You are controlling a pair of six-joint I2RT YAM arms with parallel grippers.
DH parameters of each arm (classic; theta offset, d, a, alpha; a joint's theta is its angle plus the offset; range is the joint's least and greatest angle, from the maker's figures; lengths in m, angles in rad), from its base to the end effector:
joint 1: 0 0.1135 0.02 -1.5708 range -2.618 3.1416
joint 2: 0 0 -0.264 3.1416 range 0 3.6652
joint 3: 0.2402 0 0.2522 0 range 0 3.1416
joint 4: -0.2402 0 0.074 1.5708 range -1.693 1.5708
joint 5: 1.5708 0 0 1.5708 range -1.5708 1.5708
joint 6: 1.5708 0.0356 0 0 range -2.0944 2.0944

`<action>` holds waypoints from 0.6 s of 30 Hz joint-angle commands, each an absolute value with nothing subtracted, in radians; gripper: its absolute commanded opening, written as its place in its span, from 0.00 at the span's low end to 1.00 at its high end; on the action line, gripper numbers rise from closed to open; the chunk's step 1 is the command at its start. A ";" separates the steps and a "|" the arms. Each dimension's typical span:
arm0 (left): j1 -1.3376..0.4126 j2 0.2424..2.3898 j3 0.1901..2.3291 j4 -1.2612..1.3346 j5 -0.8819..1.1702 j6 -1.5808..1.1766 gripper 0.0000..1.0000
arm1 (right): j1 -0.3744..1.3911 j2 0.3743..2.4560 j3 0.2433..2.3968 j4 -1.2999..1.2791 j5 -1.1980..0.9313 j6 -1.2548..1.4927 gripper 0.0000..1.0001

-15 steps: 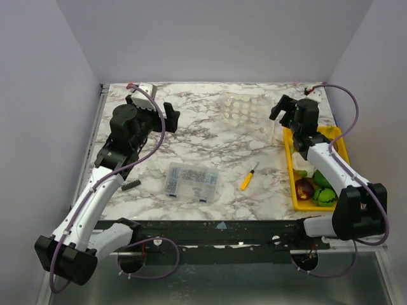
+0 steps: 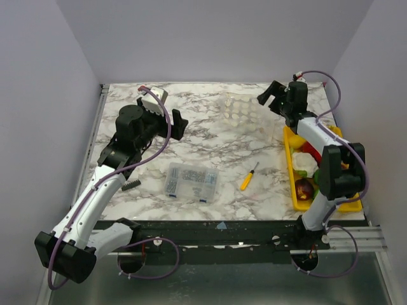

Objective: Place the food in the zip-top bag and seal the zipper
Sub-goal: Pick up the zipper food storage bag at the center of the board.

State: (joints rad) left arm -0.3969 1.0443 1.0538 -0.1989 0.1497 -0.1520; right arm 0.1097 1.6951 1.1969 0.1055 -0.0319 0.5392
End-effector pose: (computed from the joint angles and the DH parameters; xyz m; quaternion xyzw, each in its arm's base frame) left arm 0.2183 -0.0973 0.3835 0.1412 0.7571 -0.2277 0.5959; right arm 0.3953 0.0447 0.2692 0.1685 0.8142 0.1897 0.5223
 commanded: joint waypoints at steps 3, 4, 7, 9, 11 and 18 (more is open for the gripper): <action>-0.402 1.046 1.073 -0.198 0.229 -0.176 0.98 | 0.044 1.919 1.420 -0.050 -0.146 0.625 0.94; -0.402 1.046 1.073 -0.198 0.239 -0.179 0.98 | 0.029 1.938 1.440 -0.061 -0.154 0.627 0.93; -0.405 1.053 1.077 -0.202 0.248 -0.184 0.99 | 0.006 2.011 1.511 -0.117 -0.193 0.602 0.91; -0.408 1.063 1.081 -0.204 0.262 -0.188 0.98 | -0.028 2.065 1.576 -0.180 -0.231 0.578 0.87; -0.411 1.072 1.086 -0.207 0.276 -0.192 0.99 | -0.043 2.106 1.620 -0.231 -0.272 0.555 0.86; -0.414 1.093 1.097 -0.218 0.294 -0.202 0.99 | -0.064 2.225 1.736 -0.362 -0.365 0.477 0.77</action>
